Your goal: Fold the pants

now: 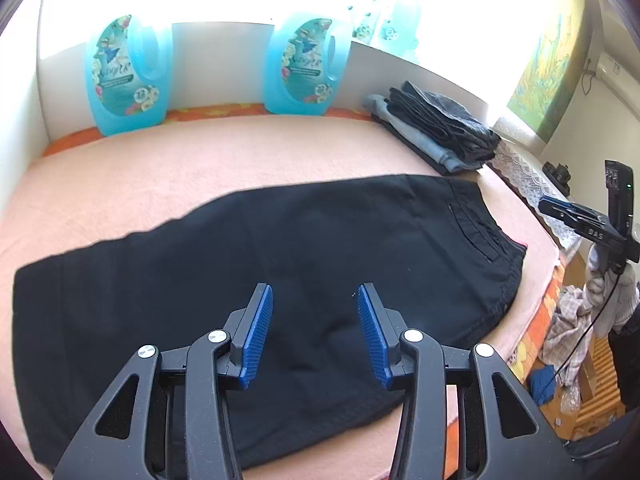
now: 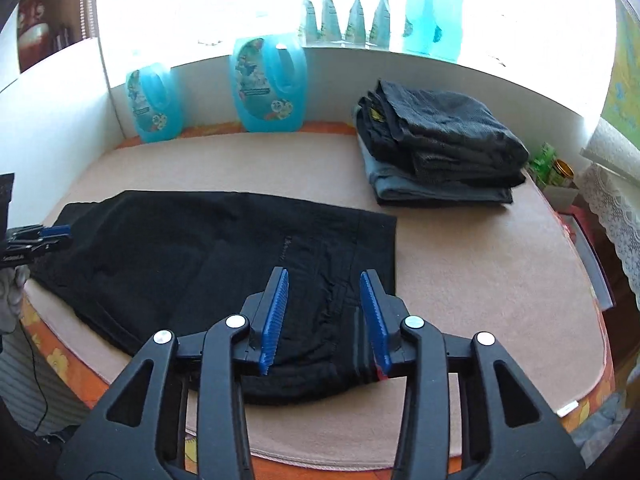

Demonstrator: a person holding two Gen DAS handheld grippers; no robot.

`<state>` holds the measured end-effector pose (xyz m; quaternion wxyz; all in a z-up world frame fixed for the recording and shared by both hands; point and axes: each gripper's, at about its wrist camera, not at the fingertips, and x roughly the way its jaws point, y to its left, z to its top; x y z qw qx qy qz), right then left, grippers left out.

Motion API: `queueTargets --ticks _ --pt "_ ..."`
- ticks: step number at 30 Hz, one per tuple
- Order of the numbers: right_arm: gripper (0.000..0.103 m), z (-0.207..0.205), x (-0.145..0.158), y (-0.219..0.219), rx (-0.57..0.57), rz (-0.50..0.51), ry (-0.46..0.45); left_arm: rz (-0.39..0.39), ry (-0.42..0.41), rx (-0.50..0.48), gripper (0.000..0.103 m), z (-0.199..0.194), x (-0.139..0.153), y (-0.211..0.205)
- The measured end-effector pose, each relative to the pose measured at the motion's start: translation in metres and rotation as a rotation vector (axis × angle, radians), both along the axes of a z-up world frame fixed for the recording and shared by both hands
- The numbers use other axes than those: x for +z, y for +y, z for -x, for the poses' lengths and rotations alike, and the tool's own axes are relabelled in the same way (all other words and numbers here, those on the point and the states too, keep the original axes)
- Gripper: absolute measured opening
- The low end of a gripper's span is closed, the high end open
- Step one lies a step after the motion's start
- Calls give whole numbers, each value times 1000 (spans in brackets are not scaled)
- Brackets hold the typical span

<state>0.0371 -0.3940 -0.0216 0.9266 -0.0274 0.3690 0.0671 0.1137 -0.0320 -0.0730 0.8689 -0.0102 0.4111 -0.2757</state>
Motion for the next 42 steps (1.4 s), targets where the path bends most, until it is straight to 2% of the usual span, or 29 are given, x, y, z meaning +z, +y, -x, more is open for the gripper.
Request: queueTargets --ticks 2,3,5,7,12,17,21,25,27,28,30,31,32,35,42 --pt "63 -19 7 19 122 -24 -30 3 1 24 43 -17 3 4" --pt "65 -28 9 28 190 -32 -43 2 3 30 43 -25 4 4" --pt "65 -49 6 46 286 -20 -60 -5 8 33 43 -40 2 4" --pt "65 -72 -1 64 373 -15 -38 -7 18 46 43 -53 -1 4" --pt "65 -130 -37 108 569 24 103 -6 69 76 43 -83 -10 4" --pt "65 -164 -74 144 726 73 187 11 96 89 43 -105 -11 5" --pt "65 -184 -97 160 769 100 234 20 120 110 43 -122 -12 7" --pt "65 -198 -112 167 787 74 275 11 153 119 43 -140 -21 5" --pt "58 -199 -113 171 802 52 291 16 173 128 43 -148 -26 5" --pt "47 -197 -113 172 803 48 292 24 182 129 43 -151 -28 5" --pt "34 -192 -113 176 776 65 290 29 194 123 43 -154 -30 2" --pt "23 -190 -113 178 762 67 294 27 192 116 43 -154 -30 0" --pt "16 -186 -112 178 749 66 285 26 192 106 43 -155 -30 -3" --pt "10 -169 -104 178 728 76 242 43 189 87 43 -153 -26 -9" --pt "8 -123 -105 180 718 109 181 56 184 -4 43 -131 -20 -26"
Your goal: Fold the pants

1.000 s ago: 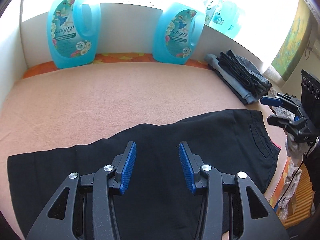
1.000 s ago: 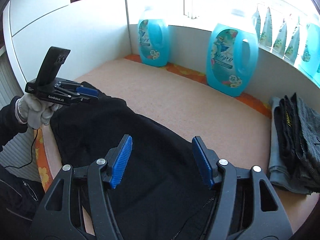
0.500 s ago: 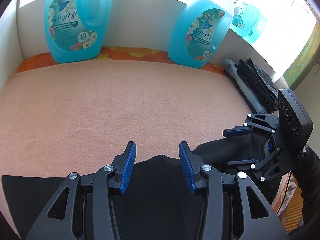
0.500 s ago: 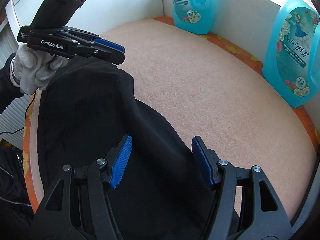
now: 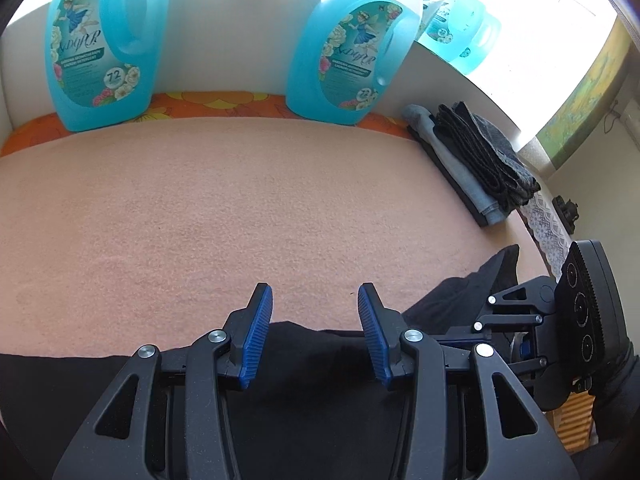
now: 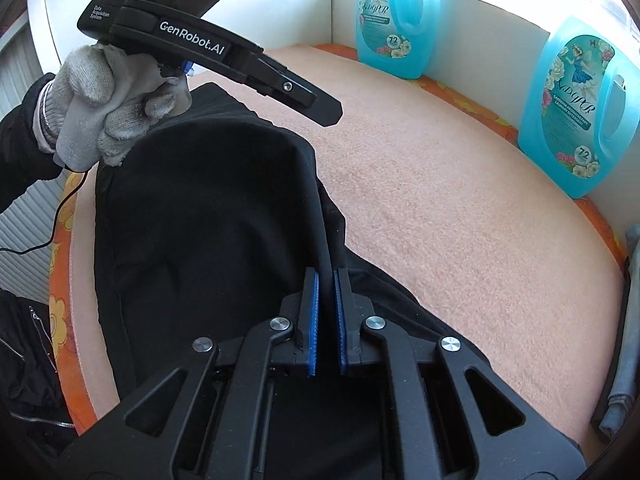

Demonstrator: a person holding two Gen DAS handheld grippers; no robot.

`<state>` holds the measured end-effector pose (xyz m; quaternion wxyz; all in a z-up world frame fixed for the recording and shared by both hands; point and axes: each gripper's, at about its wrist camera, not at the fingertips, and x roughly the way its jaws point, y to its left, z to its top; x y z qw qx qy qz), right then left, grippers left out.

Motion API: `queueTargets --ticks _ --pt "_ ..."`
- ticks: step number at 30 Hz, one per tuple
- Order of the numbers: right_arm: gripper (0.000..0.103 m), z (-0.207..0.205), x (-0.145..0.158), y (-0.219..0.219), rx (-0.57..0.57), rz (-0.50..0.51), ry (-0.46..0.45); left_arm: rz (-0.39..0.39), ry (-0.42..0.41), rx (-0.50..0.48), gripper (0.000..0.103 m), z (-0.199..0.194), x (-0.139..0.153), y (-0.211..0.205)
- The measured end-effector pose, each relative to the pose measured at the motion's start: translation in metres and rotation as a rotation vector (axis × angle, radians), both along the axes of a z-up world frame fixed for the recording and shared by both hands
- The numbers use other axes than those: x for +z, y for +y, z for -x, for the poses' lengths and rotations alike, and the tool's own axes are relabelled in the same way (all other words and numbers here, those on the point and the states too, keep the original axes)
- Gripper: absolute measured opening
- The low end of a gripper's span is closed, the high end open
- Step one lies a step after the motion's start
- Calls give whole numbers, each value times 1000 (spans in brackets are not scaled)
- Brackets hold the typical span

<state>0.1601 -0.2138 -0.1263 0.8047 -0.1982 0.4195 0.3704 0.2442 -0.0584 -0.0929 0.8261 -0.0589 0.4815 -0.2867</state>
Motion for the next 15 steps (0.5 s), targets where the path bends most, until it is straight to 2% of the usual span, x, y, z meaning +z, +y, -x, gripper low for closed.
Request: queueTargets --ticks 6,7,8,10,13,15 --pt "11 2 -2 -1 -14 -16 31 -134 -39 -67 43 32 -18 -19" --pt "15 -2 -2 -1 -3 -21 49 -143 -46 -66 43 38 -21 -20" --pt "25 -2 1 -2 13 -37 66 -148 -51 -68 43 42 -24 -19" --pt "34 -5 10 -5 23 -85 84 -166 -68 -69 43 50 -30 -19" --pt "35 -18 26 -13 -25 -168 101 -185 -119 -71 43 59 -35 -20" --pt "35 -31 29 -15 -57 -175 95 -195 -140 -65 43 63 -35 -20"
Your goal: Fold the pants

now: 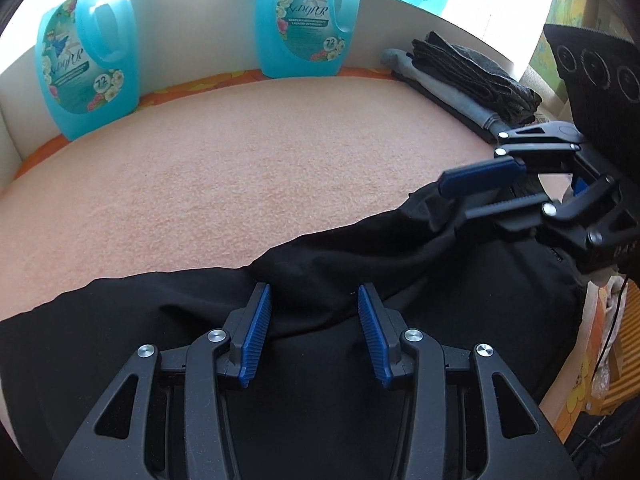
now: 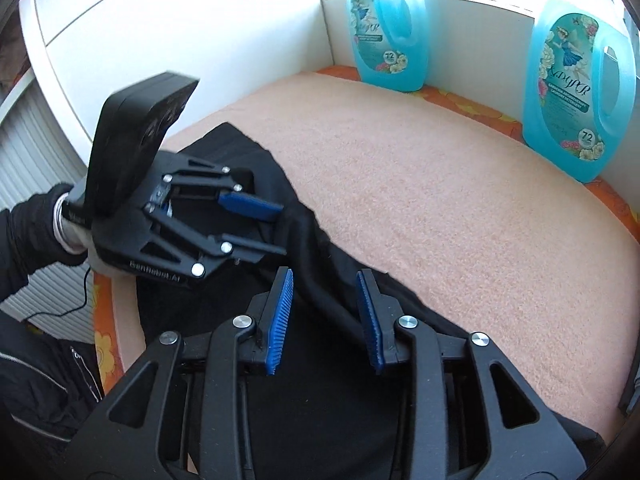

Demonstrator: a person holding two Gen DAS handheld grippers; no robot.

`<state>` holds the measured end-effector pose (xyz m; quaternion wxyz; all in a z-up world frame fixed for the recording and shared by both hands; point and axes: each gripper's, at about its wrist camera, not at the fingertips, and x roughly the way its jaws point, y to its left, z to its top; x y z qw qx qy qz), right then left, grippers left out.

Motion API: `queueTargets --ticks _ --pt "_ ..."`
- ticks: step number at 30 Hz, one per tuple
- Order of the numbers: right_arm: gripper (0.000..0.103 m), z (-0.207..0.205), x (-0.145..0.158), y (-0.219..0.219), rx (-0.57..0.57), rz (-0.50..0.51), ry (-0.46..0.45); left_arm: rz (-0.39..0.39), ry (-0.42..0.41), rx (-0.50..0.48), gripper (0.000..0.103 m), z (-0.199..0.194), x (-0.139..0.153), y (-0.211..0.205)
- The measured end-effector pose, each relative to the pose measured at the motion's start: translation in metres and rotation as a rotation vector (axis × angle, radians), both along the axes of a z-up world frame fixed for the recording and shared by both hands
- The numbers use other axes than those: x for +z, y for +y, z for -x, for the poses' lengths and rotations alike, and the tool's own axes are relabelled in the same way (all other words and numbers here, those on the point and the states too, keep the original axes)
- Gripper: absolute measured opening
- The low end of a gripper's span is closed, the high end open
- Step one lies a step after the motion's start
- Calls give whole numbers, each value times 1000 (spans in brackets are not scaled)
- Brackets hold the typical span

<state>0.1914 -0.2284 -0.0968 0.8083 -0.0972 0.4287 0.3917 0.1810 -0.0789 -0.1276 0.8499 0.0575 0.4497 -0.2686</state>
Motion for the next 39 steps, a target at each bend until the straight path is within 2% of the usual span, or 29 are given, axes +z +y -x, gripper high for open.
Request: queueTargets --ticks 4,7,8,9,10,13,16,20,21,24,28,30,33,34,36,37,38,39 --pt "35 -14 -10 9 53 18 71 5 -20 1 43 2 0 2" --pt "35 -23 -25 22 53 63 71 7 -20 -4 43 1 -1 4" --pt "23 -20 -27 25 66 55 71 6 -21 -6 43 2 0 4" --pt "15 -13 -27 25 75 56 55 7 -23 -7 43 3 1 4" --pt "12 -7 -27 27 80 64 23 10 -22 -5 43 6 4 4" --pt "8 18 -22 28 103 76 -40 30 -33 -1 43 16 14 13" --pt "7 30 -21 29 122 73 -48 52 -63 8 43 21 28 22" --pt "6 35 -23 30 122 60 -40 145 -53 64 43 9 44 38" --pt "6 37 -24 32 132 63 -39 149 -54 77 43 3 45 35" --pt "6 43 -30 35 152 81 -30 103 -57 75 43 -7 41 25" --pt "5 53 -39 41 184 125 -21 31 8 47 43 -8 17 15" --pt "5 54 -33 38 196 102 -19 -1 32 40 43 -1 5 15" --pt "6 45 -14 23 148 35 -45 -2 33 37 43 3 1 16" --pt "10 39 -9 17 126 14 -46 -1 32 39 43 4 1 16" --pt "35 23 -3 8 79 -7 -57 9 33 43 43 4 0 16" --pt "55 17 -2 6 67 -8 -67 7 29 42 43 5 0 16" --pt "61 13 -3 6 64 -9 -71 5 24 38 43 5 -1 16" --pt "61 6 -6 7 63 -8 -59 2 21 36 43 6 -1 16"
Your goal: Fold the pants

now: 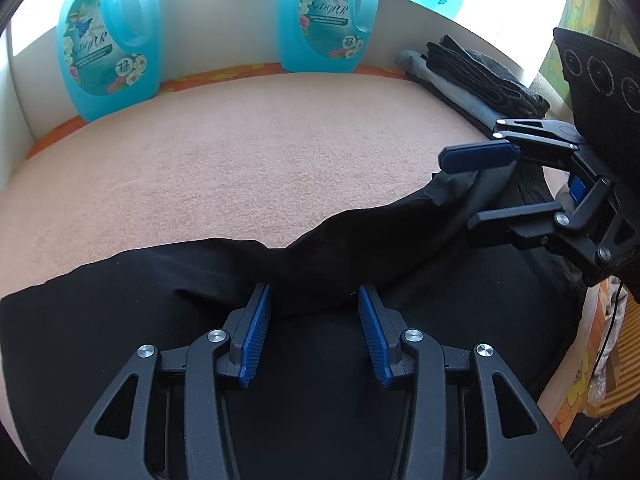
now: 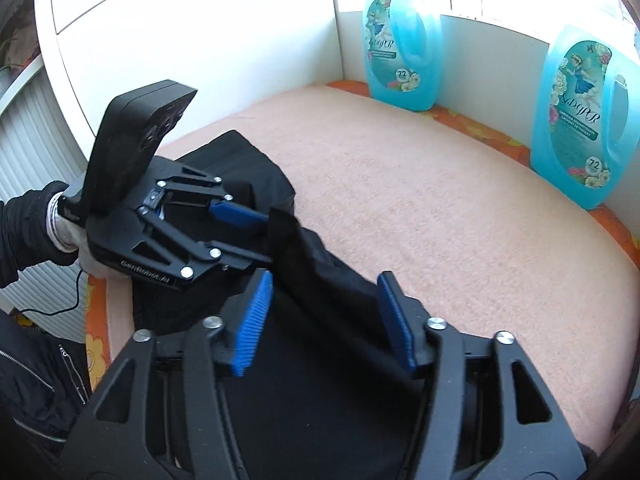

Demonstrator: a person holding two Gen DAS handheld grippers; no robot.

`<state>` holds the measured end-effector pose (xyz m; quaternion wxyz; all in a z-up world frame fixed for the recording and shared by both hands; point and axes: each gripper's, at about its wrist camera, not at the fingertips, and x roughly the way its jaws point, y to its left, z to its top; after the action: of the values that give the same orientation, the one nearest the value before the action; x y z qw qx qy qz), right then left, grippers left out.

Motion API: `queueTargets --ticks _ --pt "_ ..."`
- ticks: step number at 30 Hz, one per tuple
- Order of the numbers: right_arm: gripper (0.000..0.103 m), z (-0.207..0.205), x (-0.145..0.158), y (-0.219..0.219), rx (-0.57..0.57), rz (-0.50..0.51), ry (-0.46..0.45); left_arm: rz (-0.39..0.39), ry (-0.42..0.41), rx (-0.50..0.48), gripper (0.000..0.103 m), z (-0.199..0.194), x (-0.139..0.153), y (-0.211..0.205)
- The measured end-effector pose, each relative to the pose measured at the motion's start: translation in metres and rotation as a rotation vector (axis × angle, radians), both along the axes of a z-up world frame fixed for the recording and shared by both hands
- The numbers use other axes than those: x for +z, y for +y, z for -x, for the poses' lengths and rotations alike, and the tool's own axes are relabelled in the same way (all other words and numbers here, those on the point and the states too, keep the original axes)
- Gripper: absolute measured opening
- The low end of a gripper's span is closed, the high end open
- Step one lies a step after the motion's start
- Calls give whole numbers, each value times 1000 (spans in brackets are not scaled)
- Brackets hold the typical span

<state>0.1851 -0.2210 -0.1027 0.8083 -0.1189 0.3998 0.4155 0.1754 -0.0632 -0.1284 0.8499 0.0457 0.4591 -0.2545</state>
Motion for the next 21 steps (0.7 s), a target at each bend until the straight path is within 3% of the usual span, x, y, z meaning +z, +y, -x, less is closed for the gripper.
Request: queueTargets --ticks 3,4,5,6,8,12,14,18,21 --pt "61 -14 -13 15 27 41 7 1 1 -3 43 -1 0 0" --pt "48 -17 -17 23 37 54 8 0 2 -5 43 0 0 0" --pt "11 -17 -22 24 50 55 34 1 7 -8 43 0 1 1" --pt "5 -14 -23 23 45 52 44 4 16 -10 43 0 2 3" --pt "5 3 -21 20 61 54 -7 27 14 2 43 3 11 10" --pt "5 36 -18 24 103 100 -94 102 -81 65 43 1 48 27" --pt "5 47 -22 30 129 139 -122 104 -101 83 43 -9 55 24" --pt "5 53 -26 32 141 155 -130 22 -48 30 43 -27 35 -2" --pt "5 57 -24 27 155 147 -113 -10 -8 -19 43 -15 17 -11"
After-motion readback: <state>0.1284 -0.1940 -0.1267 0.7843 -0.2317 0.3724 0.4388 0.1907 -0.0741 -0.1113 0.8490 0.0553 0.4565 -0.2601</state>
